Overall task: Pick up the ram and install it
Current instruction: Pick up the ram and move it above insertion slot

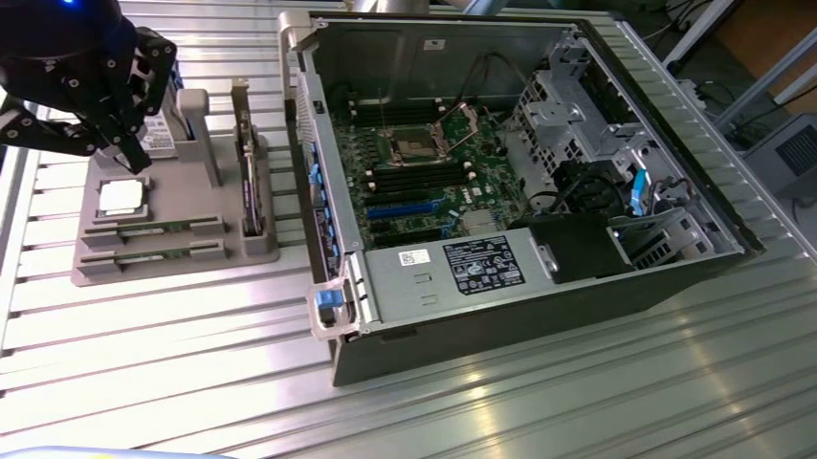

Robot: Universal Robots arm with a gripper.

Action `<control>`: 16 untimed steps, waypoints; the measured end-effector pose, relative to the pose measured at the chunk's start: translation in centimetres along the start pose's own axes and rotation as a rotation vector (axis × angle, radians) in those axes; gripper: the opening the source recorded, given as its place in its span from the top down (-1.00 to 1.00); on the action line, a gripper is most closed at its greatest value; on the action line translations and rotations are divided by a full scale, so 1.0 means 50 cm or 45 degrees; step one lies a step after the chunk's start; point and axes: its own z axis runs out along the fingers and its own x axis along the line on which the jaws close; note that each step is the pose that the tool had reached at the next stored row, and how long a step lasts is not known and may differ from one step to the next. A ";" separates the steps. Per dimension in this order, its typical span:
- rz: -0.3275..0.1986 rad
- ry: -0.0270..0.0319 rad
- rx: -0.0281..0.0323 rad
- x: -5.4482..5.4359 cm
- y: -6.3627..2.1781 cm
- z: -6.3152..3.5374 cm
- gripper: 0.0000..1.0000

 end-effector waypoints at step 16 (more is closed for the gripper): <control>-0.280 -0.0109 -0.0086 0.000 0.000 0.001 0.80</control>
